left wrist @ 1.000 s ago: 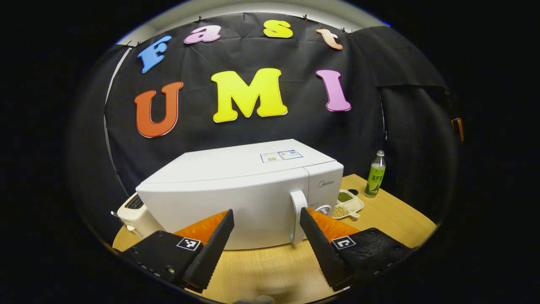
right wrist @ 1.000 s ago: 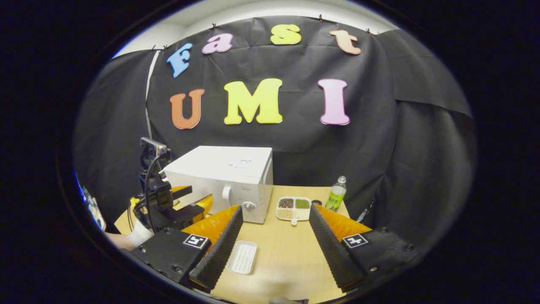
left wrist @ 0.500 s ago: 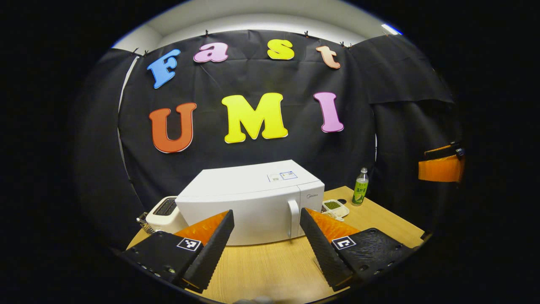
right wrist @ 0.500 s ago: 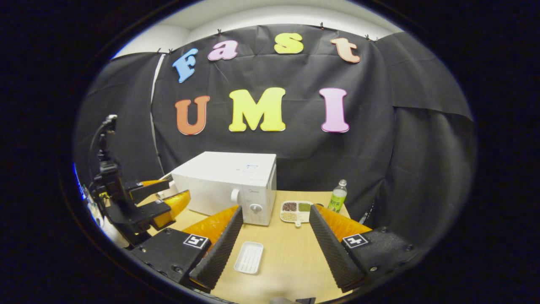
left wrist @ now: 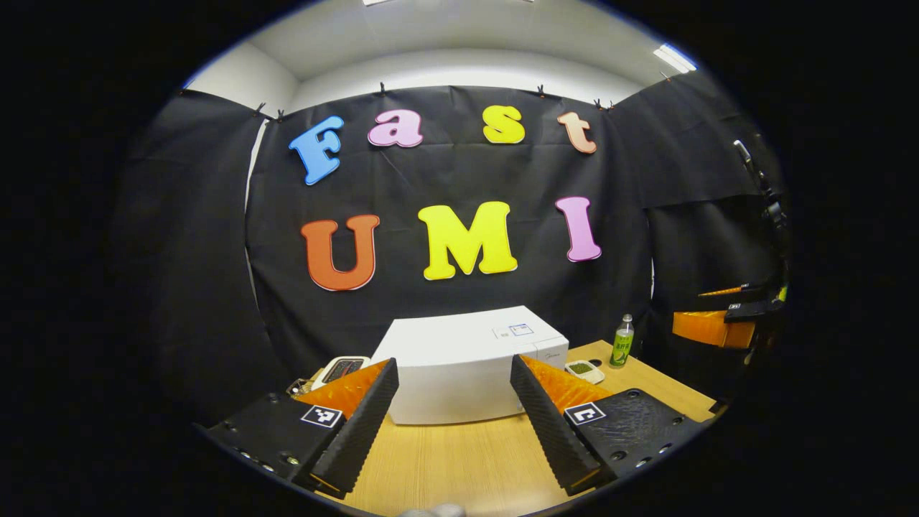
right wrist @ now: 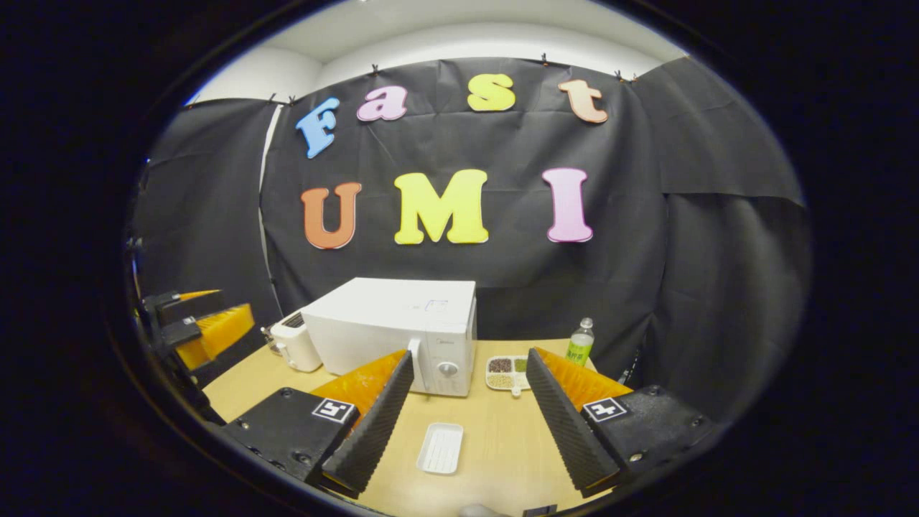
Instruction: Open the microwave oven with the left hand, put the food in, and close the microwave oven.
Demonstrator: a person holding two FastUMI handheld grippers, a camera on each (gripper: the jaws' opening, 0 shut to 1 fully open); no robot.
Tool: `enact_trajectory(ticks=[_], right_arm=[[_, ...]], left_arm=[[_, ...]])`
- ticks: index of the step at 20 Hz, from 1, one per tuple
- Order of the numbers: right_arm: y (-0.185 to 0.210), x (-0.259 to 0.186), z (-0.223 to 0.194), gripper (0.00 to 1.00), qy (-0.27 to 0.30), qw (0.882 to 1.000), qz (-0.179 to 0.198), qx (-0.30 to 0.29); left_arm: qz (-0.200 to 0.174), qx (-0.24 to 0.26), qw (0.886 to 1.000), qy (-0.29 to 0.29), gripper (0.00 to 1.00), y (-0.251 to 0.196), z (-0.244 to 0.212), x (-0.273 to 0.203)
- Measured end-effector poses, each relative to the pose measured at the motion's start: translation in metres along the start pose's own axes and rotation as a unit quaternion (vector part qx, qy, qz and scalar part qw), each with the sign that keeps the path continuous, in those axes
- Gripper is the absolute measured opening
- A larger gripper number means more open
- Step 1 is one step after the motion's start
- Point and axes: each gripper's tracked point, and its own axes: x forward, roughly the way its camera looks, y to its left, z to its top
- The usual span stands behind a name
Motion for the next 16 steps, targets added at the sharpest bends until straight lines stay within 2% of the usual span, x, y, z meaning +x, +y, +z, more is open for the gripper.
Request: enact_trajectory(ticks=[1,2,3,4,5,6,8,9,10,11,12,13,14,16], right_arm=[[0.001,-0.001,0.002,0.92,-0.005,1.000,-0.002,0.003],[0.001,-0.003,0.005,0.92,-0.010,1.000,-0.003,0.006],[0.001,-0.006,0.007,1.00,-0.015,1.000,-0.005,0.007],[-0.001,-0.007,0.008,1.00,-0.019,1.000,-0.008,0.007],[-0.003,-0.009,0.009,0.92,-0.021,1.000,-0.013,0.006],[-0.004,-0.010,0.010,1.00,-0.023,1.000,-0.016,0.007],[-0.007,-0.012,0.010,1.00,-0.024,0.999,-0.021,0.009],[-0.008,-0.012,0.011,0.92,-0.023,0.999,-0.024,0.009],[-0.010,-0.013,0.012,1.00,-0.024,0.999,-0.027,0.009],[-0.010,-0.014,0.015,1.00,-0.027,0.999,-0.028,0.011],[-0.010,-0.015,0.020,0.92,-0.031,0.999,-0.029,0.013],[-0.010,-0.017,0.024,1.00,-0.035,0.999,-0.030,0.011],[-0.011,-0.018,0.028,0.92,-0.040,0.999,-0.033,0.007],[-0.010,-0.022,0.037,0.92,-0.052,0.998,-0.036,0.001]], left_arm=[[0.009,-0.001,1.000,-0.004,0.96,0.008,0.005,-0.007],[0.022,0.001,1.000,-0.010,0.96,0.019,0.011,-0.014],[0.033,0.002,0.999,-0.013,0.96,0.029,0.015,-0.021],[0.046,0.001,0.999,-0.020,0.96,0.038,0.020,-0.028],[0.054,-0.002,0.998,-0.025,0.96,0.044,0.024,-0.033],[0.058,-0.008,0.998,-0.028,0.96,0.047,0.026,-0.037],[0.058,-0.017,0.998,-0.033,0.96,0.049,0.030,-0.039],[0.059,-0.017,0.998,-0.034,0.96,0.050,0.032,-0.039],[0.059,-0.018,0.998,-0.033,0.96,0.051,0.033,-0.039],[0.057,-0.020,0.998,-0.034,0.96,0.050,0.034,-0.039],[0.054,-0.020,0.998,-0.035,0.96,0.050,0.033,-0.038],[0.051,-0.020,0.998,-0.035,0.96,0.050,0.033,-0.037],[0.049,-0.020,0.998,-0.034,0.96,0.049,0.035,-0.036],[0.045,-0.020,0.998,-0.035,0.96,0.049,0.038,-0.035]])
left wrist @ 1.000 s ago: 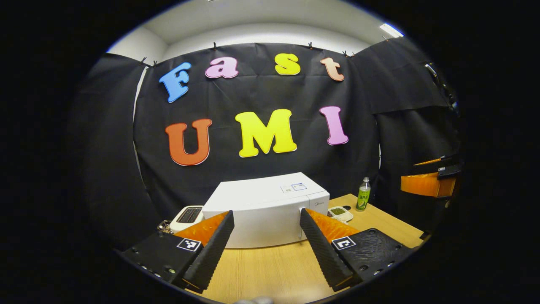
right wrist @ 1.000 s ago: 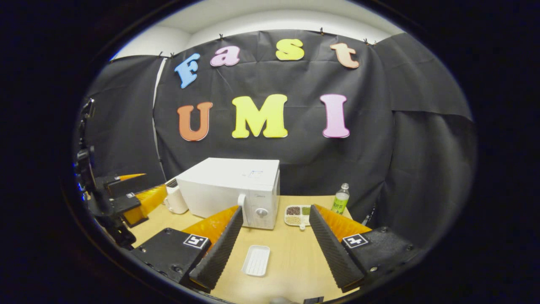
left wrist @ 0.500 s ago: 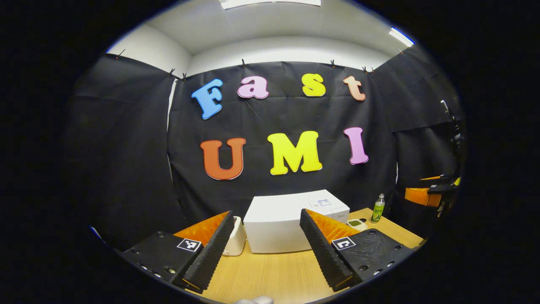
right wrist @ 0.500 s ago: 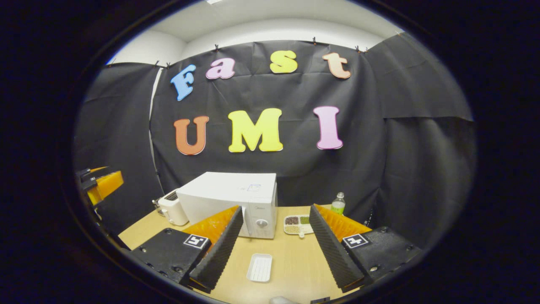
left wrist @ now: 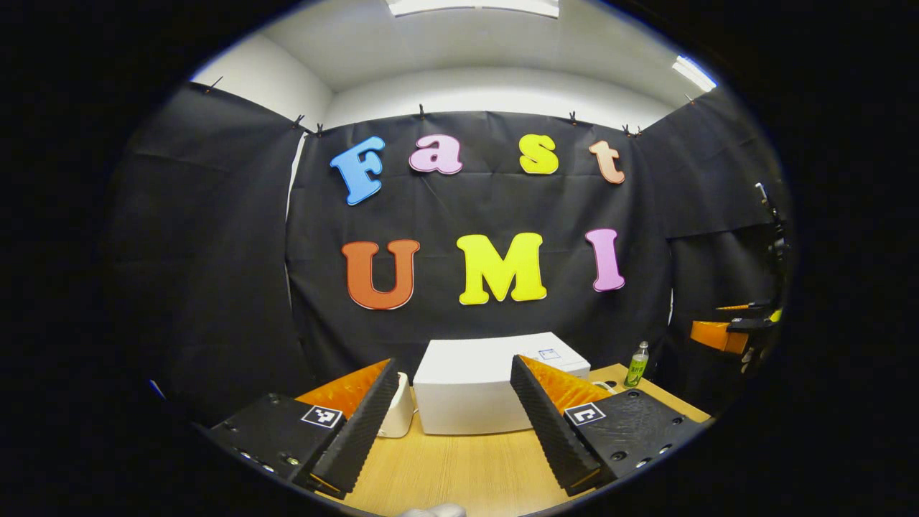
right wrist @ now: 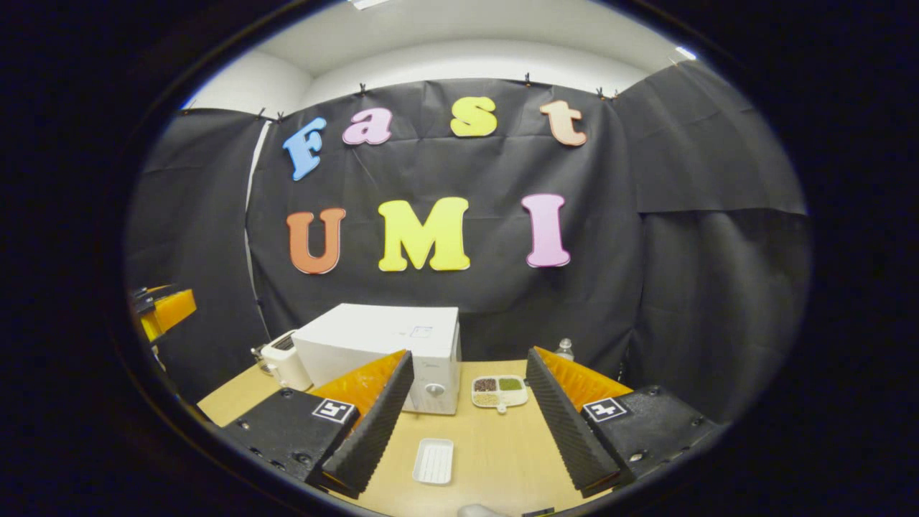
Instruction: Open the microwave oven with the left hand, put the food in, and close the microwave oven.
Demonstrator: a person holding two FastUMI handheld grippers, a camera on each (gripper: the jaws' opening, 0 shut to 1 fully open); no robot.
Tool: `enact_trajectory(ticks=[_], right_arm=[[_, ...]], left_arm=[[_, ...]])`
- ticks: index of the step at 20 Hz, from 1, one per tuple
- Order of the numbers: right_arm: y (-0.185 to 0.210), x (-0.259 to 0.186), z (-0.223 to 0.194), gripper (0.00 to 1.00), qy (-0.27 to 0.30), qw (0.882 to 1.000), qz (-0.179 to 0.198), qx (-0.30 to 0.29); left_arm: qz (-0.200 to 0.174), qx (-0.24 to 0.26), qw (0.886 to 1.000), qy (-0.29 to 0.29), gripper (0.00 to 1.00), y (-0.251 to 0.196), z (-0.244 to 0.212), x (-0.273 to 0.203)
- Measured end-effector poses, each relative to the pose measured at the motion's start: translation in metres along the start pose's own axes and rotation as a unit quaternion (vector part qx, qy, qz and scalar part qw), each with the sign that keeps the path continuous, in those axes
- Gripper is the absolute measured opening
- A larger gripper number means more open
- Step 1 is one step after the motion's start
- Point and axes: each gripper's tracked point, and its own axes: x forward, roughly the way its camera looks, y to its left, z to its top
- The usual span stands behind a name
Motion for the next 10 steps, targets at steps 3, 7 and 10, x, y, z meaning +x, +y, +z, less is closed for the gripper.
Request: enact_trajectory(ticks=[3,7,10], right_arm=[[0.000,-0.002,0.010,1.00,-0.009,1.000,-0.003,0.002],[0.000,-0.005,0.018,1.00,-0.020,1.000,-0.005,0.003],[0.000,-0.005,0.023,1.00,-0.029,1.000,-0.008,0.000]], left_arm=[[-0.005,-0.001,1.000,-0.007,0.96,0.000,0.007,0.003],[-0.015,-0.004,1.000,-0.021,0.96,-0.002,0.022,0.004],[-0.016,-0.004,0.999,-0.027,0.96,0.002,0.028,0.006]])
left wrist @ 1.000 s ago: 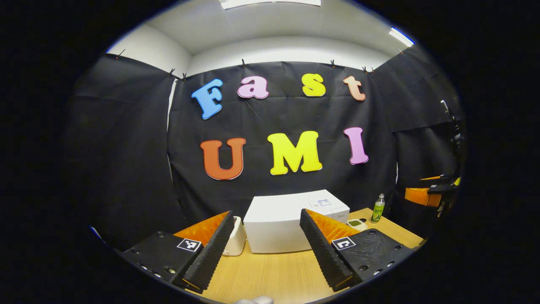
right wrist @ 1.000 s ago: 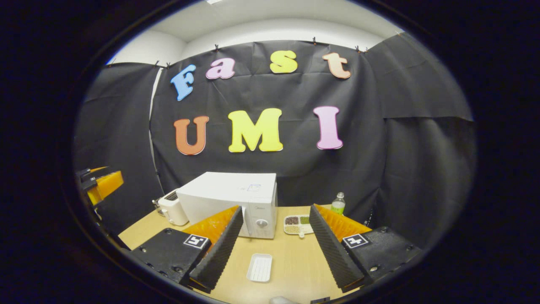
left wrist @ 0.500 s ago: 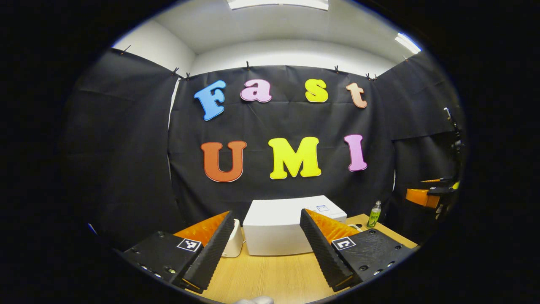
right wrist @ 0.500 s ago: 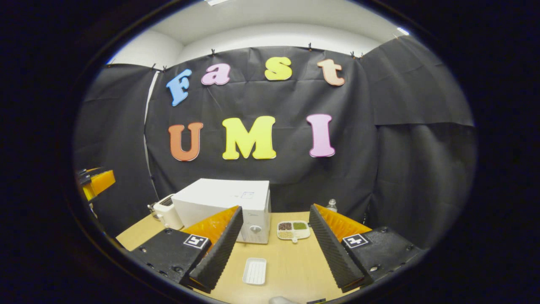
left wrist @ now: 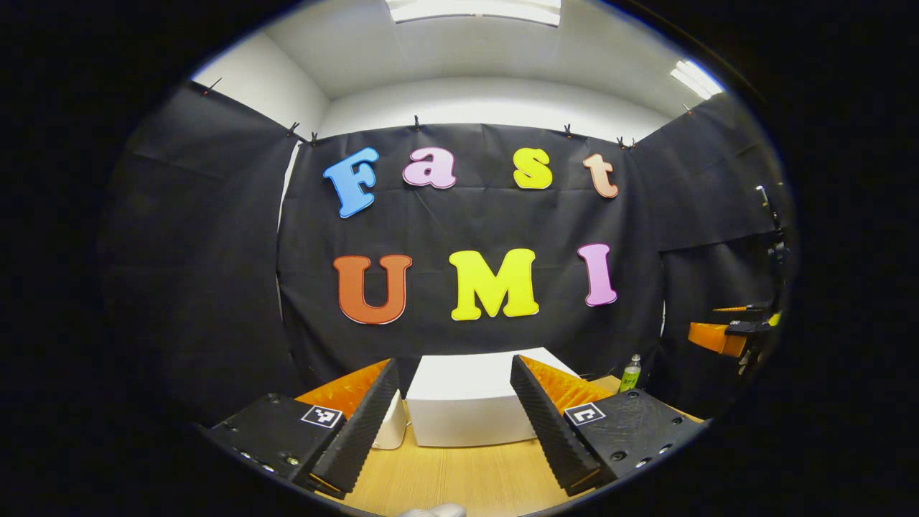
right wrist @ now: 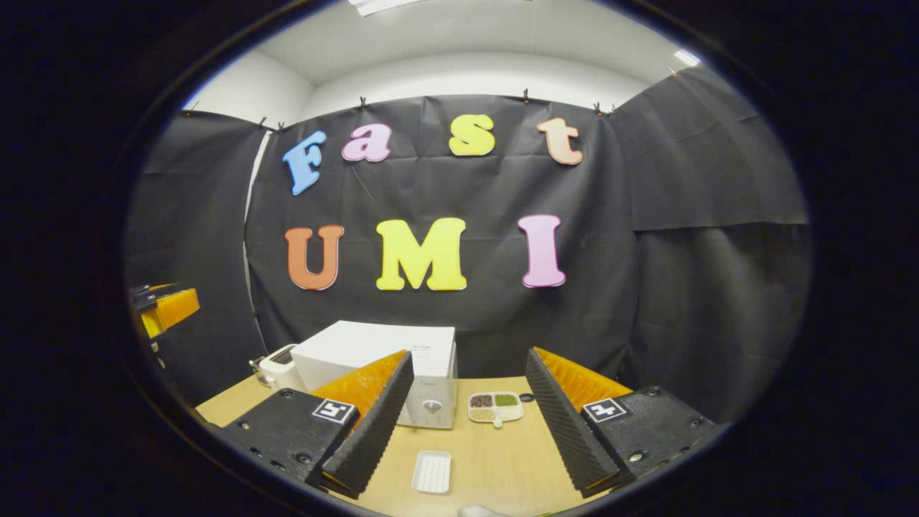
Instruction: Open the microwave oven with the left hand, put the food in, and close the microwave oven.
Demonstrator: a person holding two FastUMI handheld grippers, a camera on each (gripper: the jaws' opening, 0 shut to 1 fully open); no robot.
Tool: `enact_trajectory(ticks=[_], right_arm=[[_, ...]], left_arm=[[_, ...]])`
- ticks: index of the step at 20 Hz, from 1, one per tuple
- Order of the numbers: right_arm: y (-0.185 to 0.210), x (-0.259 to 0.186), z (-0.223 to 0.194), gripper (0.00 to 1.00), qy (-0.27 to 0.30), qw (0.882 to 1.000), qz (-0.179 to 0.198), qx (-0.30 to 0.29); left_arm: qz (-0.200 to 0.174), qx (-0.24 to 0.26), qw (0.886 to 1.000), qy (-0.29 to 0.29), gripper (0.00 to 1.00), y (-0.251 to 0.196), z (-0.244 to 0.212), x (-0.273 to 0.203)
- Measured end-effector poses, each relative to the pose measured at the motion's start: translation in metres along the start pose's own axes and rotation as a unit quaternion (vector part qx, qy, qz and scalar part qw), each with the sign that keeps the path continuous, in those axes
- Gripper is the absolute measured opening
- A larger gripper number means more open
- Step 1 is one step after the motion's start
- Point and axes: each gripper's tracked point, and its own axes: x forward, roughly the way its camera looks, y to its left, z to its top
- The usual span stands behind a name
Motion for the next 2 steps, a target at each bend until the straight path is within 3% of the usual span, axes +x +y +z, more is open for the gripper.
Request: enact_trajectory(ticks=[2], right_arm=[[0.0004,0.0004,0.0023,1.00,-0.002,1.000,-0.001,0.001]], left_arm=[[0.000,0.000,1.000,-0.004,0.96,0.0011,0.0038,-0.0003]])
